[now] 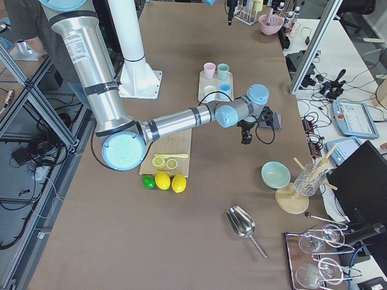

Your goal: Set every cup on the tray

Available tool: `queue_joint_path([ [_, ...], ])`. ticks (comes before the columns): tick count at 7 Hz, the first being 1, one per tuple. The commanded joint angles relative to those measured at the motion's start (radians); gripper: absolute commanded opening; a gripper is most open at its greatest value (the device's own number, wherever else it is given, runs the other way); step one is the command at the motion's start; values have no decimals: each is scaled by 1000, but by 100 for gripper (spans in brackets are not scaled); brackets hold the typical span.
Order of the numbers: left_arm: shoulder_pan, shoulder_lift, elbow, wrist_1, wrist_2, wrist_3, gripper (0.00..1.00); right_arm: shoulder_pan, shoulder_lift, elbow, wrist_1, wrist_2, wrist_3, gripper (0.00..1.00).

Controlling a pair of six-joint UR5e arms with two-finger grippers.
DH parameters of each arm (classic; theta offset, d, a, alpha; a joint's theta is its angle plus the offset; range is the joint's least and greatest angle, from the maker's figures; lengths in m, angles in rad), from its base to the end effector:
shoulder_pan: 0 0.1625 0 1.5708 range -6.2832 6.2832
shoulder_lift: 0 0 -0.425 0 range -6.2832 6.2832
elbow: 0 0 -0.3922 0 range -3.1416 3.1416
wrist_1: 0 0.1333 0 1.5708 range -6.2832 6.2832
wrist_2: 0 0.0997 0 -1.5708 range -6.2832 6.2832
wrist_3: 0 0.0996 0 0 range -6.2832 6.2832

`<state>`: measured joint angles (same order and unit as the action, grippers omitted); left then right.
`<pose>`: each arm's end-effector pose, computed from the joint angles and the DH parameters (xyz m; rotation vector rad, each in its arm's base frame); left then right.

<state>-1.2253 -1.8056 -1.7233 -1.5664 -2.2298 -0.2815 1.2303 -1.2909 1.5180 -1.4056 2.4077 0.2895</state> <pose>0.1297 -0.5739 0.4635 0.1503 0.7335 0.1871 -0.1502 -0.6016 0.5062 0.0951 -0.9003 -0.2116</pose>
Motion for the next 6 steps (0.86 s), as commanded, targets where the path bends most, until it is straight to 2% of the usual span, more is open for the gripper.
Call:
queue_joint_path([
  [1,-109,127,-1,-15,-74,175,98,85,-41,-63,-4,-1,-160,100],
  [3,-173,189,-2,-37,-74,197,98,126,-41,-110,-4,1,-216,100],
  [6,-180,215,1,-37,-73,189,98,135,-39,-111,-18,-10,-216,100],
])
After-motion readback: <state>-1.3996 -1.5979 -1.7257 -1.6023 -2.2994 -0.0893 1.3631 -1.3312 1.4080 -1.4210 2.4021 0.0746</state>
